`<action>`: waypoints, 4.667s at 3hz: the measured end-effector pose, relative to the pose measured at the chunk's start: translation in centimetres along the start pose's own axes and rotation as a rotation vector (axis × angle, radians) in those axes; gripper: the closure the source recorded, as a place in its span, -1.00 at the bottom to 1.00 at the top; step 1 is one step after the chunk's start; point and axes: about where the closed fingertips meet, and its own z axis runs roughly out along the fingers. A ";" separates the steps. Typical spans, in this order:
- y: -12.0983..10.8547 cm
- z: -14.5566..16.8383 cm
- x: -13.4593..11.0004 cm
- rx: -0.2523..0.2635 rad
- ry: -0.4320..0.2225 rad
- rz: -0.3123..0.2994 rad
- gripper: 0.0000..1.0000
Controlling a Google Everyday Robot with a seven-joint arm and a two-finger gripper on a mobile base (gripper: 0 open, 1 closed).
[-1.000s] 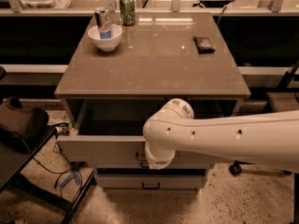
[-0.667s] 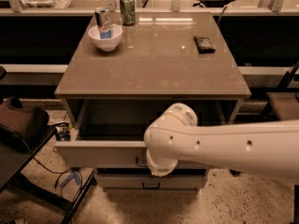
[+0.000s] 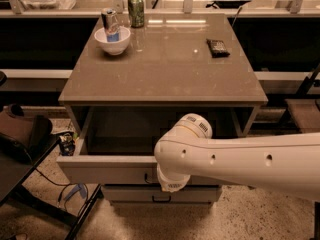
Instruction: Open top drawer
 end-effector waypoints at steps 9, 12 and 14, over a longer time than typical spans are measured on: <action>-10.8 -11.1 7.1 0.208 -0.092 -0.052 1.00; -11.0 -6.9 7.0 0.165 -0.081 -0.029 1.00; -5.5 -4.6 7.8 0.064 -0.085 0.004 1.00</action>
Offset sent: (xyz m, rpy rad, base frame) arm -0.0839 -0.0636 0.1685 0.0693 -0.2794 -0.0241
